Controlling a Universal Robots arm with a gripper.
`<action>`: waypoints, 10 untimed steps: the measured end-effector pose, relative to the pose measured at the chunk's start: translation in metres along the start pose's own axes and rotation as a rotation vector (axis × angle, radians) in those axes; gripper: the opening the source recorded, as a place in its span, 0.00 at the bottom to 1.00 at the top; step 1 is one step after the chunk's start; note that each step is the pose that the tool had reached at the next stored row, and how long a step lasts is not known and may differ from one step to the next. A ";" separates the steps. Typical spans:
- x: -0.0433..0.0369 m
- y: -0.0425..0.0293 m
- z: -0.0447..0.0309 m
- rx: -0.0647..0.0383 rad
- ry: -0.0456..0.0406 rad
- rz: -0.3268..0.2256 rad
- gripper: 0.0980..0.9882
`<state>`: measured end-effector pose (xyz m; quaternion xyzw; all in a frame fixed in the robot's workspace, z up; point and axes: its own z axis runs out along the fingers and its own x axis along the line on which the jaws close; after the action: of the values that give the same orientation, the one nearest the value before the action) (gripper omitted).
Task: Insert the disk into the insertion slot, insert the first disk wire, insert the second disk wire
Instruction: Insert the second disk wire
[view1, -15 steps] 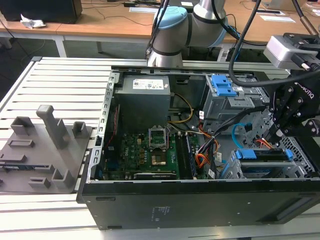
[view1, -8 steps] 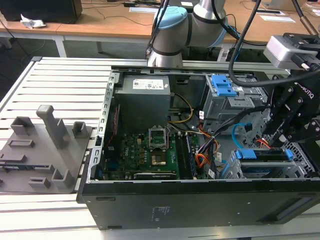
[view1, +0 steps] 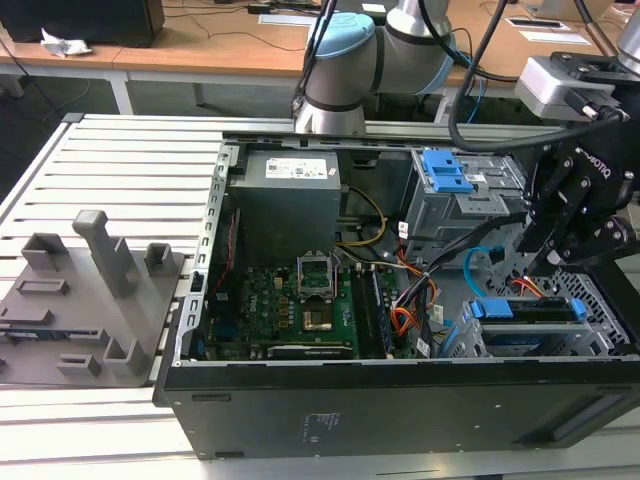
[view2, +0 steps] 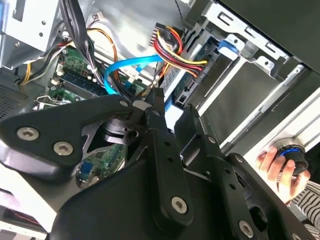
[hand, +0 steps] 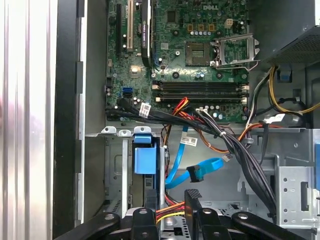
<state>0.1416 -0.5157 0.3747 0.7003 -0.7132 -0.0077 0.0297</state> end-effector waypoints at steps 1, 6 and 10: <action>-0.0001 0.0000 0.0000 0.000 -0.0001 0.000 0.30; -0.0001 0.0000 0.0000 0.000 -0.0001 0.000 0.30; -0.0001 0.0000 0.0000 0.003 0.0051 -0.099 0.30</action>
<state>0.1416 -0.5155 0.3746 0.7347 -0.6777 -0.0063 0.0300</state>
